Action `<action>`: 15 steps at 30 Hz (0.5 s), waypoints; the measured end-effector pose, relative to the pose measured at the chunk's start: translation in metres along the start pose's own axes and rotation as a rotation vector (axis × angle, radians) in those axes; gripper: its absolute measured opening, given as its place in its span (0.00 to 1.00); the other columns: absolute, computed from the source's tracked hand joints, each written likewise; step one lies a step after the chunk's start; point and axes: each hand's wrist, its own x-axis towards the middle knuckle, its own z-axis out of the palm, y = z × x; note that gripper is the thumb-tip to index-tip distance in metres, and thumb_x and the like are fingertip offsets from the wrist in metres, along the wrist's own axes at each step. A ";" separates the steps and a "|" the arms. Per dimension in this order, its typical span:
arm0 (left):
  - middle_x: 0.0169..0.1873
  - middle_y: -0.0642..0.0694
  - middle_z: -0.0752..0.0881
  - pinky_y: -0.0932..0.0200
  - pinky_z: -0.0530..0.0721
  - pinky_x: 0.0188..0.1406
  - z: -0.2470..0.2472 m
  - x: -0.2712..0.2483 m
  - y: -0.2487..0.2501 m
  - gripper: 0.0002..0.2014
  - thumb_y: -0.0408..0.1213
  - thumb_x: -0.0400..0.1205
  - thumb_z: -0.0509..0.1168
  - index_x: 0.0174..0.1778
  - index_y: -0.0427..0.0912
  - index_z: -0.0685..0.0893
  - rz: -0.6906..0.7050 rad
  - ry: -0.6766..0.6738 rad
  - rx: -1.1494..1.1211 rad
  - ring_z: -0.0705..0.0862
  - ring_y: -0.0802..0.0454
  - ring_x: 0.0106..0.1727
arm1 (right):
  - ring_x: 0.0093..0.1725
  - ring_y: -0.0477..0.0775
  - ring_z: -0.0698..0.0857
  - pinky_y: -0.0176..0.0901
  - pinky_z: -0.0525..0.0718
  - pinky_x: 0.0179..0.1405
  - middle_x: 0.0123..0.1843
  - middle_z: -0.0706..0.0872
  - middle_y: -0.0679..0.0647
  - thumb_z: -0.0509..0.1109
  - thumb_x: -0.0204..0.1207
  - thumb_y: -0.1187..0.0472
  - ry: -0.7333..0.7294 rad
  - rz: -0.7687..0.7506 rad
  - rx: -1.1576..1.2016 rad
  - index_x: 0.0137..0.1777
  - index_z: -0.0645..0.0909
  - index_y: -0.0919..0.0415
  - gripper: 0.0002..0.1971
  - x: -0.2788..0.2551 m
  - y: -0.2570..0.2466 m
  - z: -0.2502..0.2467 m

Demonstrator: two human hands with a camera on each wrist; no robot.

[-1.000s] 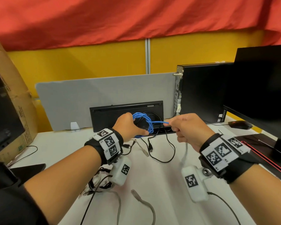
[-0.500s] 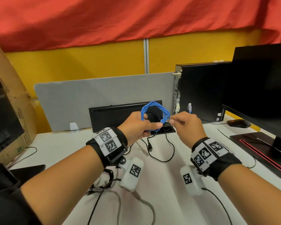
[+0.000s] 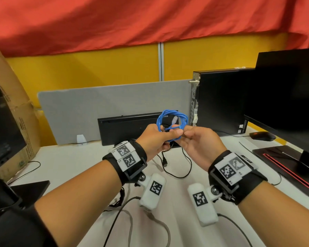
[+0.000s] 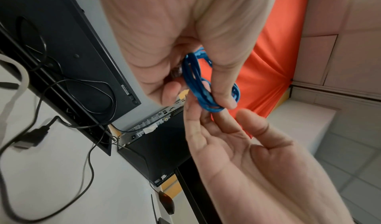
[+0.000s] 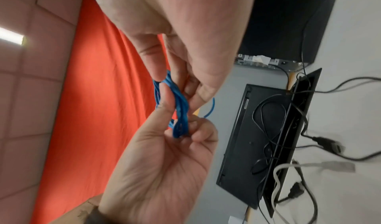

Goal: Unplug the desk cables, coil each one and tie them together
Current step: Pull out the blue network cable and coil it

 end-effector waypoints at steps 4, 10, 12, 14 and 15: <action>0.40 0.35 0.83 0.57 0.75 0.38 -0.001 0.000 -0.006 0.03 0.33 0.76 0.75 0.38 0.40 0.89 -0.014 -0.031 0.030 0.79 0.46 0.42 | 0.52 0.58 0.90 0.42 0.88 0.48 0.53 0.90 0.65 0.62 0.85 0.62 0.077 0.020 -0.238 0.56 0.84 0.74 0.14 -0.002 0.002 0.006; 0.43 0.40 0.77 0.55 0.72 0.41 -0.004 -0.004 -0.003 0.09 0.38 0.76 0.65 0.45 0.37 0.85 -0.097 -0.150 -0.175 0.73 0.49 0.38 | 0.54 0.65 0.86 0.57 0.83 0.63 0.47 0.84 0.70 0.58 0.87 0.59 0.120 0.124 -0.089 0.56 0.79 0.73 0.16 0.000 -0.006 0.012; 0.41 0.41 0.77 0.53 0.74 0.41 -0.007 -0.003 -0.001 0.13 0.42 0.80 0.56 0.36 0.42 0.83 -0.143 -0.165 -0.278 0.73 0.49 0.36 | 0.47 0.60 0.87 0.54 0.85 0.59 0.38 0.83 0.63 0.58 0.87 0.57 0.099 0.145 -0.061 0.40 0.80 0.68 0.18 0.000 -0.007 0.011; 0.41 0.39 0.79 0.52 0.79 0.42 -0.009 -0.001 -0.001 0.19 0.43 0.87 0.50 0.35 0.42 0.78 -0.142 -0.127 -0.246 0.76 0.46 0.39 | 0.38 0.54 0.87 0.48 0.88 0.50 0.32 0.81 0.58 0.61 0.85 0.58 0.069 0.154 -0.068 0.30 0.77 0.63 0.20 -0.001 -0.008 0.009; 0.41 0.37 0.82 0.51 0.82 0.44 -0.010 0.000 -0.001 0.19 0.43 0.89 0.50 0.38 0.39 0.80 -0.114 -0.099 -0.202 0.79 0.43 0.41 | 0.38 0.53 0.87 0.47 0.89 0.50 0.32 0.81 0.58 0.62 0.84 0.61 0.057 0.154 -0.079 0.30 0.79 0.63 0.18 -0.002 -0.009 0.010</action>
